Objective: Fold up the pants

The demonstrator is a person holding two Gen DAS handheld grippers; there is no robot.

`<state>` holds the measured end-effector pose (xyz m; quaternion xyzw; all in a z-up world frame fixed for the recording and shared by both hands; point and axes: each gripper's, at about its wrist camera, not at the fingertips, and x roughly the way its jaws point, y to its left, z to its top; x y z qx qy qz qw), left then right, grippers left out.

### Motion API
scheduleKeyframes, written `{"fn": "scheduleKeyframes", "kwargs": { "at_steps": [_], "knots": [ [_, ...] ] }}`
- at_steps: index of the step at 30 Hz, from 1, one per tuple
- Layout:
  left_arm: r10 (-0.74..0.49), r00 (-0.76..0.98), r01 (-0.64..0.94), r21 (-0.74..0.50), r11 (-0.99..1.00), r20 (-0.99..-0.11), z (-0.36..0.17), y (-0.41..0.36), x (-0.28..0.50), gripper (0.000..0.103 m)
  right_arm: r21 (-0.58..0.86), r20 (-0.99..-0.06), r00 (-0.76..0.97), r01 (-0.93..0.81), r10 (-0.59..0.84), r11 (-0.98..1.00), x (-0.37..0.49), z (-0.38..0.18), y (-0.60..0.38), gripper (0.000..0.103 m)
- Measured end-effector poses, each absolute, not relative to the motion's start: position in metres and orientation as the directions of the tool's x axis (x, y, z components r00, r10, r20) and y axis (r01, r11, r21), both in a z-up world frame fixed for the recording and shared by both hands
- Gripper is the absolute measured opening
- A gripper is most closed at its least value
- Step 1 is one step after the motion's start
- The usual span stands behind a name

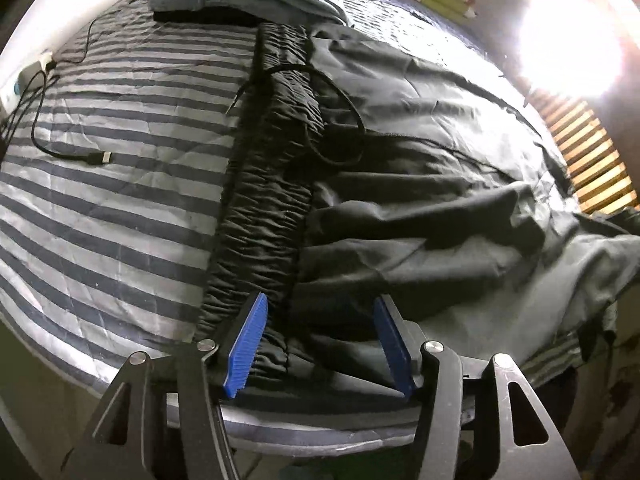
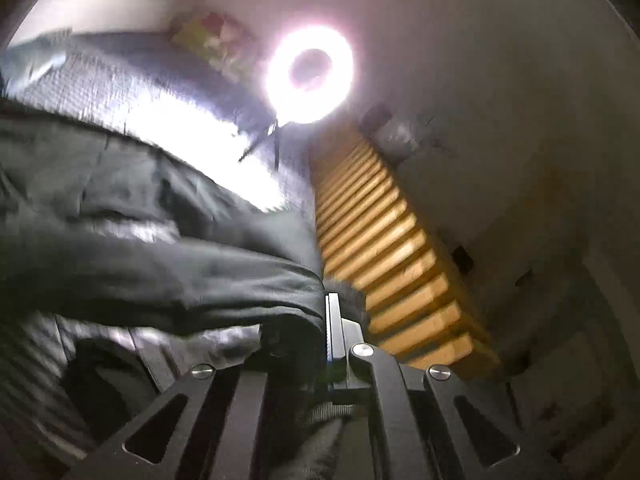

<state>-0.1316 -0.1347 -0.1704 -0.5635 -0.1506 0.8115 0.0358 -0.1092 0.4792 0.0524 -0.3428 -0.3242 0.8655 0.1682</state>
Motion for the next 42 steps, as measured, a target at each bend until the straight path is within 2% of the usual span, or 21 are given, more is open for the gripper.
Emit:
{"fn": "scheduleKeyframes", "kwargs": {
  "at_steps": [2,4,7,9,13,18,21,25,27,29,31,33,36,37,38,39,40,41,42],
  "knots": [
    [0.213,-0.362,0.099,-0.265,-0.959,-0.908,-0.171,-0.132,-0.131,0.058,-0.618,-0.590,-0.637,-0.039,0.496,-0.786,-0.103,0.025,0.504,0.008],
    [0.211,-0.359,0.094,-0.260,-0.961,-0.909,-0.170,-0.132,-0.132,0.058,-0.524,-0.697,-0.540,-0.067,0.472,-0.849,-0.095,-0.009,0.536,0.025],
    [0.213,-0.353,0.090,-0.259,-0.962,-0.911,-0.169,-0.132,-0.131,0.058,-0.393,-0.793,-0.449,-0.140,0.412,-0.909,-0.075,-0.041,0.576,0.030],
    [0.211,-0.351,0.088,-0.256,-0.963,-0.912,-0.168,-0.132,-0.130,0.058,-0.256,-0.824,-0.464,-0.209,0.326,-0.944,-0.057,-0.045,0.601,0.033],
    [0.209,-0.356,0.099,-0.259,-0.961,-0.911,-0.166,-0.137,-0.125,0.058,0.063,-0.819,-0.560,-0.302,0.123,-0.951,-0.037,-0.040,0.640,0.047],
    [0.202,-0.367,0.110,-0.258,-0.960,-0.908,-0.158,-0.140,-0.119,0.056,0.432,-0.745,-0.660,-0.366,-0.097,-0.825,-0.033,-0.049,0.676,0.053],
    [0.190,-0.382,0.126,-0.254,-0.959,-0.905,-0.149,-0.147,-0.110,0.056,0.596,-0.682,-0.698,-0.358,-0.218,-0.719,-0.030,-0.061,0.683,0.054],
    [0.182,-0.410,0.151,-0.263,-0.953,-0.894,-0.138,-0.165,-0.094,0.056,0.601,-0.683,-0.692,-0.350,-0.235,-0.719,-0.024,-0.067,0.674,0.054],
    [0.186,-0.407,0.162,-0.271,-0.949,-0.894,-0.138,-0.175,-0.088,0.060,0.617,-0.676,-0.687,-0.330,-0.266,-0.715,-0.022,-0.069,0.666,0.055],
    [0.185,-0.408,0.190,-0.281,-0.941,-0.894,-0.144,-0.185,-0.085,0.071,0.634,-0.660,-0.690,-0.301,-0.296,-0.712,-0.022,-0.069,0.657,0.060],
    [0.193,-0.403,0.219,-0.299,-0.929,-0.894,-0.152,-0.192,-0.086,0.071,0.647,-0.649,-0.689,-0.275,-0.324,-0.711,-0.024,-0.069,0.647,0.067],
    [0.223,-0.390,0.247,-0.335,-0.909,-0.893,-0.165,-0.198,-0.089,0.071,0.640,-0.662,-0.673,-0.278,-0.330,-0.716,-0.033,-0.070,0.638,0.069],
    [0.257,-0.388,0.259,-0.373,-0.891,-0.885,-0.179,-0.196,-0.096,0.066,0.567,-0.722,-0.631,-0.306,-0.283,-0.764,-0.054,-0.073,0.623,0.069],
    [0.254,-0.391,0.256,-0.370,-0.893,-0.885,-0.181,-0.193,-0.098,0.049,0.536,-0.741,-0.621,-0.316,-0.256,-0.783,-0.060,-0.074,0.619,0.069],
    [0.231,-0.387,0.255,-0.345,-0.903,-0.892,-0.183,-0.189,-0.100,0.042,0.515,-0.749,-0.618,-0.319,-0.237,-0.796,-0.065,-0.074,0.616,0.068],
    [0.202,-0.392,0.255,-0.317,-0.914,-0.898,-0.182,-0.186,-0.100,0.039,0.487,-0.762,-0.612,-0.325,-0.212,-0.811,-0.072,-0.073,0.611,0.063],
    [0.193,-0.394,0.254,-0.309,-0.917,-0.898,-0.181,-0.185,-0.100,0.034,0.471,-0.767,-0.612,-0.328,-0.196,-0.819,-0.076,-0.072,0.609,0.042],
    [0.187,-0.409,0.257,-0.310,-0.915,-0.893,-0.176,-0.186,-0.098,0.031,0.457,-0.769,-0.611,-0.321,-0.187,-0.829,-0.081,-0.068,0.606,0.030],
    [0.182,-0.425,0.263,-0.314,-0.912,-0.887,-0.171,-0.189,-0.096,0.028,0.433,-0.776,-0.608,-0.321,-0.167,-0.842,-0.084,-0.062,0.602,0.007]
  ]
}}
